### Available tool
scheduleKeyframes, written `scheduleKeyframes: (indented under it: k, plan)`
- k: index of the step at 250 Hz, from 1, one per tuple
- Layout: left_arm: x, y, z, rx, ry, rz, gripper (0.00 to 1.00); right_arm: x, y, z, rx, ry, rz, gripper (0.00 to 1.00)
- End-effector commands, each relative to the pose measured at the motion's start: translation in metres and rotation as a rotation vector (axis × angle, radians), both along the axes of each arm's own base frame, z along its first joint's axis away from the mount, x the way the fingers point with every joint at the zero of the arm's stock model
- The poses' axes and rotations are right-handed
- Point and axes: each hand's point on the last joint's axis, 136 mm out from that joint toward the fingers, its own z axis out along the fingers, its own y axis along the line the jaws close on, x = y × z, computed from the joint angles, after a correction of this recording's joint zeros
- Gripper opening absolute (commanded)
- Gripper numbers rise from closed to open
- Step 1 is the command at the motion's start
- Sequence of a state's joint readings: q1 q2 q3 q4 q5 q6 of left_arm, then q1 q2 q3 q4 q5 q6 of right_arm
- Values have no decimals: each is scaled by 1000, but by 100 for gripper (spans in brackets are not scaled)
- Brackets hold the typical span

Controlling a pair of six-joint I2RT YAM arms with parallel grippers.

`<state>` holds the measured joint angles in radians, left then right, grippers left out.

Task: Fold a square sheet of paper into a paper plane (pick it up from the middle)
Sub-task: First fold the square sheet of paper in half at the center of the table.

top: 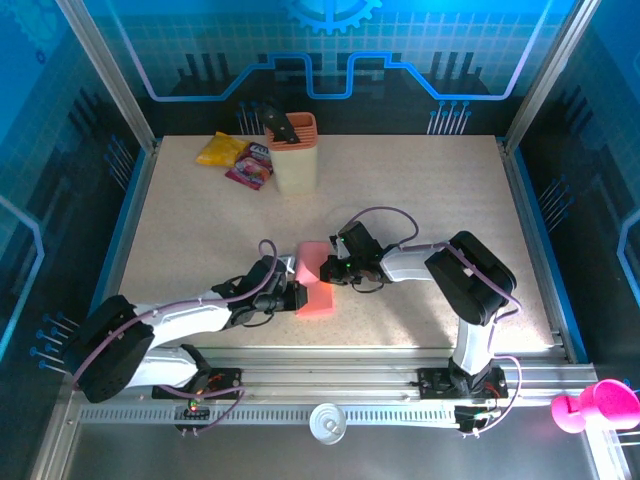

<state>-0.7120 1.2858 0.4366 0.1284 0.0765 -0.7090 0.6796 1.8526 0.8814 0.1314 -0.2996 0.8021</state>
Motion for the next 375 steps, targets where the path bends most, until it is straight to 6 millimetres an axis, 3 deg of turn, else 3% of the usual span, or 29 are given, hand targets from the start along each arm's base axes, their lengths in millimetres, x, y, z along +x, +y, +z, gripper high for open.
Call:
scheduleKeyframes:
  k: [1,66,90,112,155,188,222,263,342,375]
  plan:
    - [-6,-8,-3,-30,29,-23,12,-25,-22,-40,-115,111,-12,0]
    - [-30,-3,-33,1,110,-57,12,-26,-23,-41,-118,114,-13,0]
    - [-26,-1,-29,12,93,-45,12,-27,-24,-43,-122,116,-14,0]
    - [-7,0,-5,10,23,-11,12,-27,-24,-45,-122,121,-13,0]
    - [51,1,52,-73,-103,67,16,-28,-24,-49,-127,127,-11,0]
    - [86,2,61,-79,-120,67,15,-28,-24,-52,-129,134,-11,0]
    - [107,-1,49,-84,-103,36,13,-28,-23,-52,-131,135,-11,0]
    - [117,1,26,-61,-67,39,12,-28,-24,-54,-134,138,-10,0]
    - [111,33,-38,50,25,163,11,-30,-26,-56,-139,143,-10,0]
    - [107,39,-52,69,50,182,10,-32,-27,-58,-138,144,-8,0]
